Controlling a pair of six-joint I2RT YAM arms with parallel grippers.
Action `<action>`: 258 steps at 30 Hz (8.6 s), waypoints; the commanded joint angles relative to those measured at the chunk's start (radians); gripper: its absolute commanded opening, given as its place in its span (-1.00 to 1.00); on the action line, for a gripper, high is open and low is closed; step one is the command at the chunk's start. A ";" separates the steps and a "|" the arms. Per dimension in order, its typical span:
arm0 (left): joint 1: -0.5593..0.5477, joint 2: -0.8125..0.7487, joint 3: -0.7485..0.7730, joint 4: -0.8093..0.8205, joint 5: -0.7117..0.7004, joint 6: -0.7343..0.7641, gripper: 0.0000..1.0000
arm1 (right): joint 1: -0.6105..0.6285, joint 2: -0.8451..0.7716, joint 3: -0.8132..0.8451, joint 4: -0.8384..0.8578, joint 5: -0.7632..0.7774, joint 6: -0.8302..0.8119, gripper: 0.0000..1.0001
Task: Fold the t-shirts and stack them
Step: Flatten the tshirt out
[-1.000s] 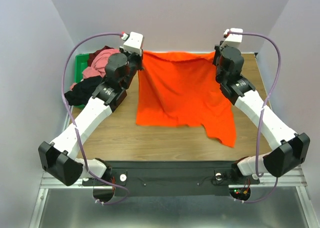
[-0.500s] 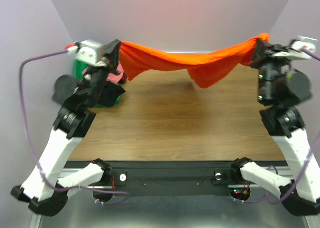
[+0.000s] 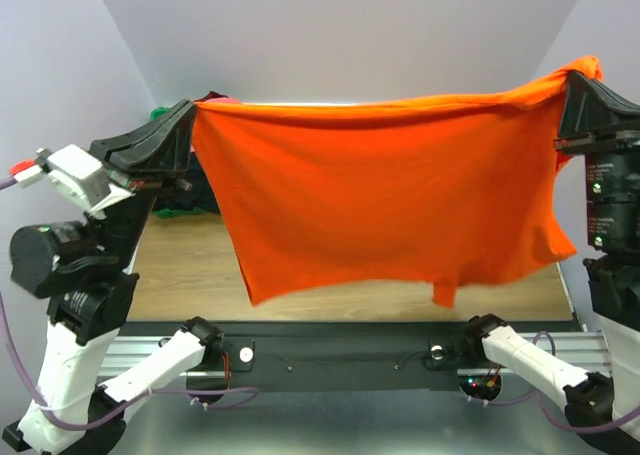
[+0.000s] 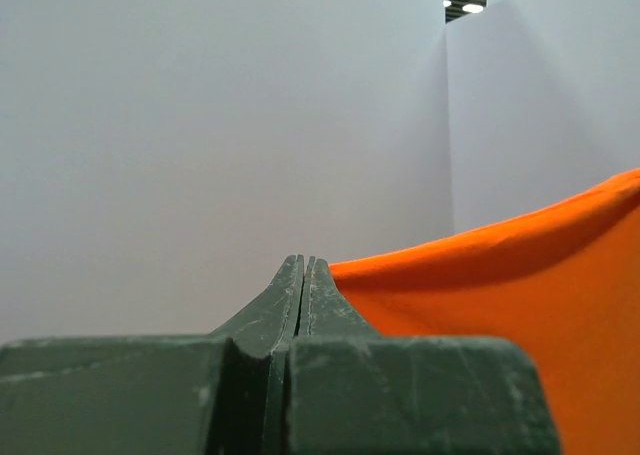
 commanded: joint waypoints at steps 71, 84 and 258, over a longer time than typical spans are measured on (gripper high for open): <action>0.284 1.566 0.356 0.059 0.201 -0.370 0.97 | -0.392 1.549 0.184 -0.028 -0.175 0.355 1.00; 0.339 1.691 0.532 -0.027 0.184 -0.370 0.96 | -0.390 1.541 0.199 -0.028 -0.245 0.338 1.00; 0.240 0.885 -0.604 0.450 -0.246 -0.445 -1.00 | -0.063 0.536 -1.043 -0.031 0.321 0.819 0.68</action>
